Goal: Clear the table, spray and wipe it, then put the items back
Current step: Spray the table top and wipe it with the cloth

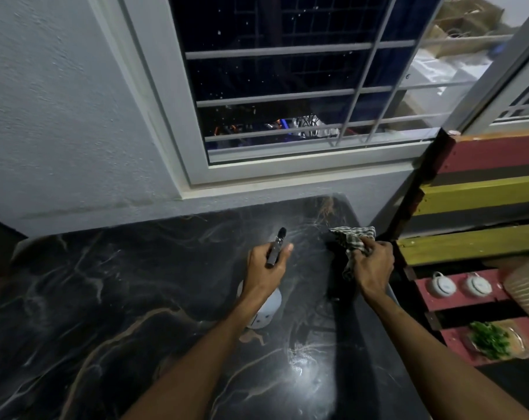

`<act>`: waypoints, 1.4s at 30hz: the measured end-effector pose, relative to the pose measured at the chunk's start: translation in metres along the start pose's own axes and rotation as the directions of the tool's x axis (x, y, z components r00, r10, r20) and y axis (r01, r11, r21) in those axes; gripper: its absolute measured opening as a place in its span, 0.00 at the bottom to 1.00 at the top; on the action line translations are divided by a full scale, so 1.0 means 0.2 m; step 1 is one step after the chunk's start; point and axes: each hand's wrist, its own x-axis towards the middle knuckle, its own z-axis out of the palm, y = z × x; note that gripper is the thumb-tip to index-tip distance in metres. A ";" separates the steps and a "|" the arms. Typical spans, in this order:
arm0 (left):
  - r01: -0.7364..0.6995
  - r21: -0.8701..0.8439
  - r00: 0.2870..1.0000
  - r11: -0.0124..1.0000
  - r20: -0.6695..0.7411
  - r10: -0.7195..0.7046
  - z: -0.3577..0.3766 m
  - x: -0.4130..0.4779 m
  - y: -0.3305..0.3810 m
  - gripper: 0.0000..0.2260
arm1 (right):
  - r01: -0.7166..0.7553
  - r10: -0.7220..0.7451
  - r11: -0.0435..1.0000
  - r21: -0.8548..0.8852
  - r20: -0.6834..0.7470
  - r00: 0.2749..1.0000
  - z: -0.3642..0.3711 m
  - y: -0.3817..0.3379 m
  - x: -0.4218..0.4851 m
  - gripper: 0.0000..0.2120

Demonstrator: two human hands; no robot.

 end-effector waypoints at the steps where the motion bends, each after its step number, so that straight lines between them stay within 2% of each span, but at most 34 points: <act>1: 0.049 -0.022 0.998 0.999 0.041 -0.049 0.04 0.00 0.02 0.19 | 0.004 -0.004 1.000 0.000 0.001 1.000 -0.01 0.02 0.03 0.18; 4: 0.103 -0.014 0.988 0.995 0.117 -0.101 0.07 -0.01 0.05 0.19 | 0.025 -0.026 0.999 0.023 0.008 1.000 -0.01 0.00 0.05 0.18; 9: 0.147 0.110 0.989 0.983 -0.001 -0.148 0.27 0.00 0.06 0.23 | 0.059 -0.060 0.998 0.020 0.052 0.997 -0.02 0.03 0.16 0.17; 12: 0.156 0.085 0.988 0.984 0.000 -0.156 0.33 0.00 0.10 0.21 | 0.123 -0.121 0.992 -0.026 0.080 0.989 0.02 0.06 0.24 0.14; 16: 0.093 0.115 0.994 0.989 -0.068 -0.085 0.35 0.02 0.08 0.24 | 0.241 -0.221 0.961 -0.134 0.149 0.964 0.16 0.07 0.35 0.13; 18: 0.087 0.146 0.987 0.985 -0.148 -0.065 0.32 0.04 0.06 0.24 | 0.391 -0.349 0.905 -0.170 0.234 0.908 0.27 0.06 0.34 0.14; 19: 0.084 0.146 0.982 0.986 -0.178 -0.057 0.30 0.05 0.06 0.24 | 0.488 -0.433 0.861 -0.141 0.299 0.850 0.33 0.05 0.31 0.14; 21: 0.077 0.133 0.976 0.988 -0.214 -0.047 0.25 0.07 0.05 0.24 | 0.675 -0.598 0.736 -0.044 0.427 0.679 0.41 0.02 0.28 0.15; 22: 0.073 0.130 0.974 0.989 -0.224 -0.042 0.23 0.08 0.04 0.24 | 0.718 -0.633 0.696 -0.013 0.460 0.622 0.44 -0.01 0.31 0.15; 23: 0.063 0.129 0.974 0.990 -0.224 -0.033 0.21 0.09 0.04 0.24 | 0.701 -0.620 0.713 0.004 0.470 0.628 0.47 -0.04 0.36 0.15; 25: 0.062 0.119 0.973 0.991 -0.229 -0.033 0.17 0.11 0.03 0.24 | 0.598 -0.525 0.801 -0.026 0.448 0.723 0.52 -0.09 0.46 0.17; 26: 0.068 0.114 0.970 0.991 -0.239 -0.039 0.16 0.11 0.04 0.24 | 0.595 -0.511 0.801 -0.066 0.441 0.738 0.55 -0.10 0.45 0.19; 27: 0.073 0.115 0.967 0.991 -0.253 -0.042 0.14 0.12 0.03 0.22 | 0.652 -0.547 0.753 -0.087 0.469 0.694 0.58 -0.12 0.40 0.22; 28: 0.070 0.117 0.963 0.991 -0.267 -0.037 0.12 0.13 0.03 0.20 | 0.741 -0.598 0.669 -0.064 0.545 0.587 0.61 -0.14 0.32 0.25; 30: 0.053 0.112 0.962 0.992 -0.271 -0.021 0.10 0.14 0.03 0.16 | 0.872 -0.655 0.486 0.056 0.684 0.321 0.65 -0.12 0.20 0.31; 31: 0.055 0.101 0.963 0.993 -0.269 -0.026 0.10 0.14 0.03 0.15 | 0.885 -0.677 0.458 0.081 0.677 0.288 0.66 -0.12 0.24 0.32; 32: 0.062 0.081 0.964 0.995 -0.265 -0.039 0.09 0.14 0.03 0.16 | 0.858 -0.684 0.509 0.072 0.640 0.352 0.65 -0.13 0.33 0.33; 34: 0.047 0.039 0.965 0.998 -0.259 -0.035 0.08 0.14 0.02 0.19 | 0.685 -0.573 0.727 -0.051 0.505 0.645 0.63 -0.11 0.55 0.32; 35: 0.033 0.036 0.964 0.999 -0.265 -0.022 0.07 0.13 0.01 0.20 | 0.578 -0.484 0.806 -0.126 0.420 0.767 0.62 -0.10 0.62 0.31; 36: 0.026 0.047 0.962 0.999 -0.273 -0.012 0.07 0.13 0.01 0.21 | 0.523 -0.432 0.834 -0.174 0.383 0.816 0.61 -0.10 0.61 0.31; 37: 0.015 0.060 0.960 0.998 -0.279 0.002 0.07 0.13 0.00 0.21 | 0.542 -0.443 0.822 -0.175 0.402 0.801 0.63 -0.12 0.56 0.31; 38: 0.008 0.073 0.960 0.997 -0.279 0.012 0.07 0.14 0.00 0.21 | 0.611 -0.494 0.780 -0.132 0.470 0.732 0.65 -0.13 0.48 0.32; 40: -0.006 0.107 0.964 0.994 -0.265 0.034 0.10 0.15 0.01 0.20 | 0.768 -0.619 0.640 0.025 0.609 0.496 0.67 -0.10 0.39 0.32; 41: -0.009 0.120 0.968 0.993 -0.247 0.039 0.12 0.15 0.02 0.19 | 0.781 -0.643 0.622 0.060 0.608 0.466 0.66 -0.07 0.45 0.32; 42: -0.011 0.120 0.973 0.993 -0.229 0.039 0.14 0.16 0.03 0.19 | 0.737 -0.620 0.675 0.042 0.574 0.535 0.62 -0.05 0.54 0.32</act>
